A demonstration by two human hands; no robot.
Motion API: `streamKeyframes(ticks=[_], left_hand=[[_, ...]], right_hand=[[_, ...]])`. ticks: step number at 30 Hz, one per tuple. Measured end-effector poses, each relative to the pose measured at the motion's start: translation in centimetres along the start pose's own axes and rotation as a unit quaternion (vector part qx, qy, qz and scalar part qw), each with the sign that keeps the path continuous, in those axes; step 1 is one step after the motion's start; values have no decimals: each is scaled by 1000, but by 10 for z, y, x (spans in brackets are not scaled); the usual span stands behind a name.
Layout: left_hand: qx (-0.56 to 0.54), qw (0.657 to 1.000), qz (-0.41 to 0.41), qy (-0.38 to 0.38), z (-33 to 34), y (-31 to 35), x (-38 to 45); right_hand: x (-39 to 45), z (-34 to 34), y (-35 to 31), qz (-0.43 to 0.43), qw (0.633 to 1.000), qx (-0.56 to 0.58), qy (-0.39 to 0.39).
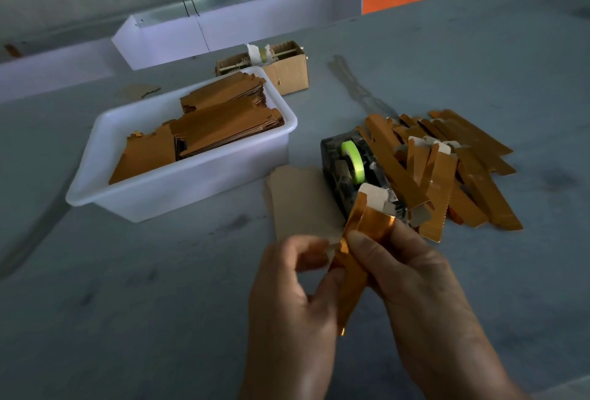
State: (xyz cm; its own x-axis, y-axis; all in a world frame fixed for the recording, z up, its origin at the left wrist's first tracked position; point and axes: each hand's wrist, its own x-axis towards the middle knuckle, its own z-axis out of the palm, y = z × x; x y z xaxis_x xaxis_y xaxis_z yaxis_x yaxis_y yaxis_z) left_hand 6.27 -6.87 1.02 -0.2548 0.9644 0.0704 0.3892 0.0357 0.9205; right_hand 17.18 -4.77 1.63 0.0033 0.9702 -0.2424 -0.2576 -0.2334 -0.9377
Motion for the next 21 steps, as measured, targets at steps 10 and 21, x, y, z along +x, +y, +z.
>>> streamKeyframes(ticks=[10,21], left_hand=[[-138,977,-100,-126,-13,16,15],[-188,976,-113,9,-11,6,35]], right_hand=[[2,-4,-14,-27,996,-79,-17],[43,-43,-31,-129,939,-306,92]])
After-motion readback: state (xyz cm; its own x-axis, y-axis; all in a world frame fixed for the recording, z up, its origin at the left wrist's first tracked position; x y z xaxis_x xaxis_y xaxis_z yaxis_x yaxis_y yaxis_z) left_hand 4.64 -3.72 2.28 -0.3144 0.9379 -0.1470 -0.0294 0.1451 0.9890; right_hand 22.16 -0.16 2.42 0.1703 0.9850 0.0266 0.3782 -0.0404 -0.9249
